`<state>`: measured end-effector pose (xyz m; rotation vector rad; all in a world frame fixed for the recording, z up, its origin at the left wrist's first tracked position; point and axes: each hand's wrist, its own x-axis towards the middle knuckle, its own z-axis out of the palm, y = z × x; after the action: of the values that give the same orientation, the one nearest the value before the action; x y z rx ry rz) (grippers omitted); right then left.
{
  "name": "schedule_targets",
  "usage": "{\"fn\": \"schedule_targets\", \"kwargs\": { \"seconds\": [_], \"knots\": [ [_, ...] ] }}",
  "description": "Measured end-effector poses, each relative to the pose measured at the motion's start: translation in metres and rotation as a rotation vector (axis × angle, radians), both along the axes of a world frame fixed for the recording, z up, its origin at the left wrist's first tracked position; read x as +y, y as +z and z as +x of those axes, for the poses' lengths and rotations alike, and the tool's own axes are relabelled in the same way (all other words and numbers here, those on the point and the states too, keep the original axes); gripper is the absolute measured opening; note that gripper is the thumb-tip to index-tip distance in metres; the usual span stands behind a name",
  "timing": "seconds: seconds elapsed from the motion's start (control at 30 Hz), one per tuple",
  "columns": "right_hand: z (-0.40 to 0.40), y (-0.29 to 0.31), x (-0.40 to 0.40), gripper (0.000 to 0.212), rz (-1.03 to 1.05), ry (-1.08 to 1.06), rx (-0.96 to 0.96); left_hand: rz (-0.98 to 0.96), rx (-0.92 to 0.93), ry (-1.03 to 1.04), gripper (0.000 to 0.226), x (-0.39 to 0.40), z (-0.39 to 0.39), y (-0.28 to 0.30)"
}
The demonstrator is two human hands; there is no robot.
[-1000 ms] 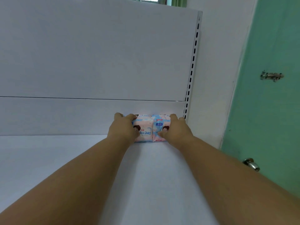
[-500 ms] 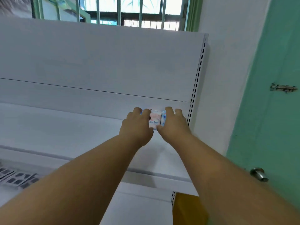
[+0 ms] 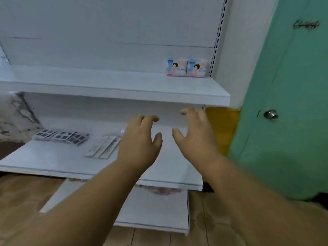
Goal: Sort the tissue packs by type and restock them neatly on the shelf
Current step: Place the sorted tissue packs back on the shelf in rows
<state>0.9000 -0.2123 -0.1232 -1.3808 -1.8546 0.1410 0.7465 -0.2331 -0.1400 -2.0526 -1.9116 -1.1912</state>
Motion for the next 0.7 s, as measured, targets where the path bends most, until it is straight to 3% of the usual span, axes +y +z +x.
{"fn": "schedule_targets", "kwargs": {
  "seconds": [0.2,0.37,0.6,0.7],
  "knots": [
    [-0.060,-0.107,-0.130,0.045,-0.184,-0.063,0.040,-0.195,-0.004,-0.136,0.040,-0.116,-0.065,-0.110],
    [-0.079,-0.178,-0.210,0.045,-0.368,-0.061,-0.050,-0.373,-0.039,-0.103,0.038,-0.215,-0.086,-0.184],
    [-0.060,-0.346,-0.302,0.044,-0.726,-0.007,-0.018,-0.714,-0.096,-0.016,0.040,-0.318,-0.050,-0.345],
    [-0.037,-0.442,-0.334,0.045,-0.861,-0.023,-0.012,-0.828,-0.148,-0.015,0.040,-0.343,-0.021,-0.439]
  ]
}}
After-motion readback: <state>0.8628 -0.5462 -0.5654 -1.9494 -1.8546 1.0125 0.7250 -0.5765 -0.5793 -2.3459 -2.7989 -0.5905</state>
